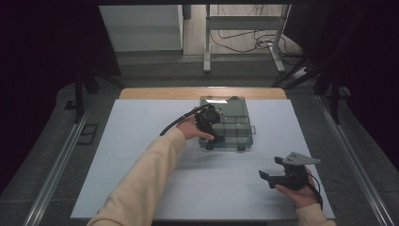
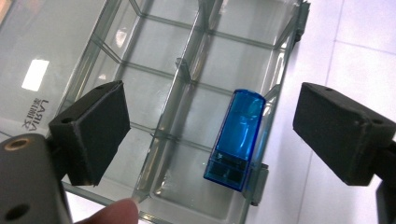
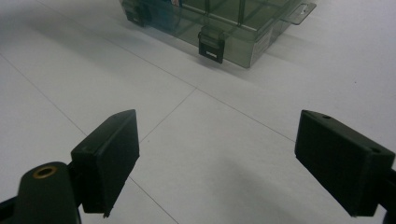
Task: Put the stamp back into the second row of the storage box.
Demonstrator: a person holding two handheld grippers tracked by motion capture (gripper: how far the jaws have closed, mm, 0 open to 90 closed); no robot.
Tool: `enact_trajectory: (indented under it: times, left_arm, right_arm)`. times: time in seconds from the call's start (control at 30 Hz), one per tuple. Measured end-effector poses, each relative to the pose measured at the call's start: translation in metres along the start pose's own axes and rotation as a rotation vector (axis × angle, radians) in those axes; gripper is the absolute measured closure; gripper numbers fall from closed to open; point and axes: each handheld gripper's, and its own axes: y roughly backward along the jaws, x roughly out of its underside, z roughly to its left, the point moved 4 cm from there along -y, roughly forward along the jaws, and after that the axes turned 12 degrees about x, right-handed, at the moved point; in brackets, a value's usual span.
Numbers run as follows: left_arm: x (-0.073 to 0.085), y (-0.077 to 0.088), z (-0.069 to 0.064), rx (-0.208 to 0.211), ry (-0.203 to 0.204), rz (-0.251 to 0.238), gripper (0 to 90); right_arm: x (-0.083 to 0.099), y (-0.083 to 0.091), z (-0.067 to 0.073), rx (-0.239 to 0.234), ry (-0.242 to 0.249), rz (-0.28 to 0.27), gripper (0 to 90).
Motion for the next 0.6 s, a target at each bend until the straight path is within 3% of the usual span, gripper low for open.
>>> enact_trajectory:
  times: [0.33, 0.53, 0.6]
  left_arm:
    - [0.010, 0.016, -0.010, 0.035, 0.038, -0.063, 13.1]
    - [0.019, 0.029, -0.022, 0.024, 0.053, -0.098, 13.9]
    - [0.023, 0.035, -0.026, -0.001, 0.069, -0.109, 13.3]
  right_arm:
    - [0.000, 0.001, 0.000, 0.002, -0.003, -0.002, 14.0]
    - [0.000, 0.001, -0.001, -0.001, -0.011, -0.003, 14.0]
    - [0.000, 0.001, -0.001, -0.001, -0.014, -0.006, 14.0]
